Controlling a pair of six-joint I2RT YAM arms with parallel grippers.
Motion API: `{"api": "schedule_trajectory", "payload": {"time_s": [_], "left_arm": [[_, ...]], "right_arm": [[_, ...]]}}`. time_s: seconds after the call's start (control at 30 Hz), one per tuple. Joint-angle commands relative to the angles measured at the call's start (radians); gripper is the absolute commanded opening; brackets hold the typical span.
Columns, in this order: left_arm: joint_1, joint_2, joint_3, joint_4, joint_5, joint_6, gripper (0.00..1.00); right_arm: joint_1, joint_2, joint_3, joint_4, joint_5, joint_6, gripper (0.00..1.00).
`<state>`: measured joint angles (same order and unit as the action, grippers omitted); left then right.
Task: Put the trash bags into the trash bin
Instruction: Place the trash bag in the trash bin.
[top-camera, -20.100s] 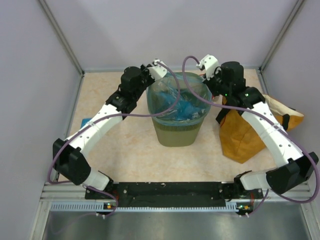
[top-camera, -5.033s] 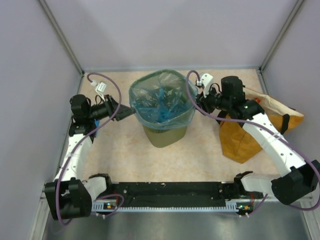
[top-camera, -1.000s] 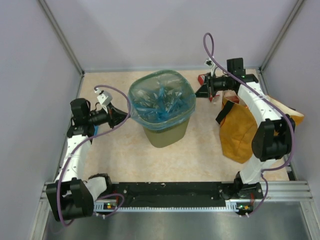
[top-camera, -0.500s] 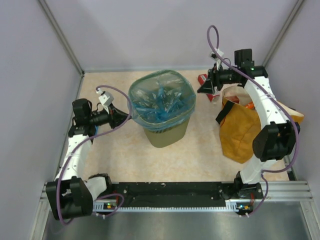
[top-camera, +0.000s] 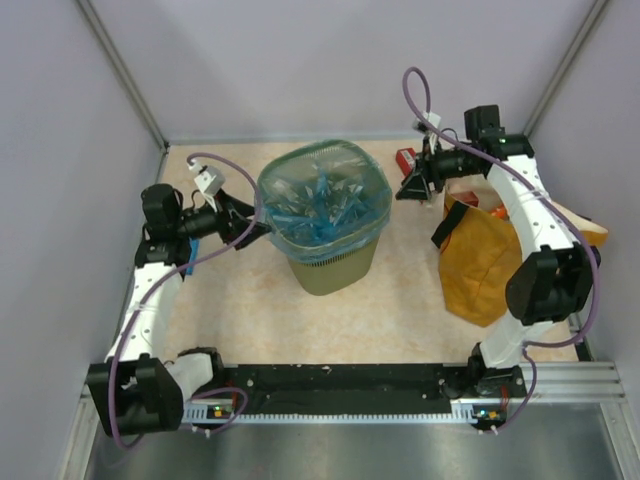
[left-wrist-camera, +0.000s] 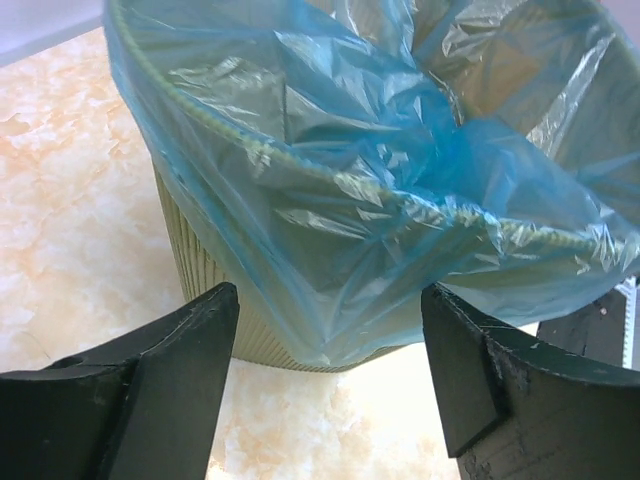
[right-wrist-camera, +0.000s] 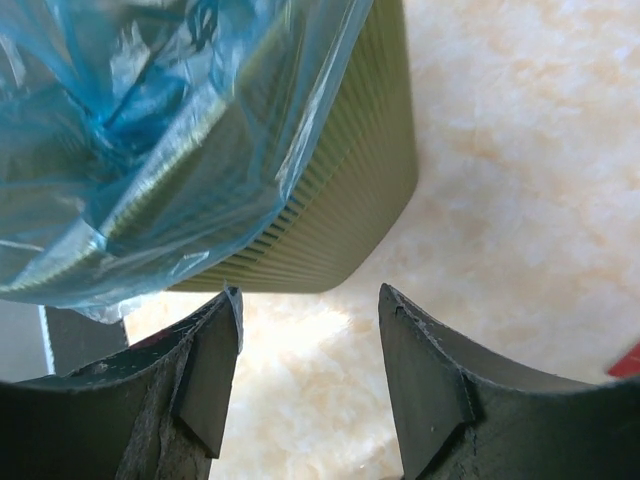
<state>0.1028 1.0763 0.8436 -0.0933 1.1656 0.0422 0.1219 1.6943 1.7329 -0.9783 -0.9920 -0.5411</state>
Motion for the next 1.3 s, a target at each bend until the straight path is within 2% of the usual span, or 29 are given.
{"api": "schedule_trajectory", "payload": {"time_s": [0.0,0.4,0.83,1.03,1.1,1.17,1.27], "left_arm": [[-0.002,0.016,0.046,0.125,-0.04,-0.137,0.79],[-0.002,0.059,0.063,0.181,-0.153,-0.211,0.8],[0.0,0.201,0.21,0.138,-0.193,-0.117,0.81],[0.0,0.223,0.258,0.055,-0.15,-0.051,0.82],[0.0,0.22,0.259,0.023,-0.129,-0.012,0.82],[0.001,0.214,0.255,-0.003,-0.104,0.019,0.82],[0.002,0.205,0.233,0.001,-0.096,0.03,0.82]], "right_arm": [[0.051,-0.083,-0.099,0.077,-0.005,-0.024,0.56],[0.171,-0.228,-0.277,0.308,0.026,0.116,0.55],[0.392,-0.328,-0.446,0.435,0.167,0.187,0.57],[0.389,-0.456,-0.486,0.423,0.383,0.132,0.67],[0.366,-0.499,-0.48,0.414,0.397,0.139,0.69],[0.287,-0.507,-0.452,0.412,0.333,0.197,0.7],[0.15,-0.466,-0.409,0.415,0.158,0.32,0.7]]}}
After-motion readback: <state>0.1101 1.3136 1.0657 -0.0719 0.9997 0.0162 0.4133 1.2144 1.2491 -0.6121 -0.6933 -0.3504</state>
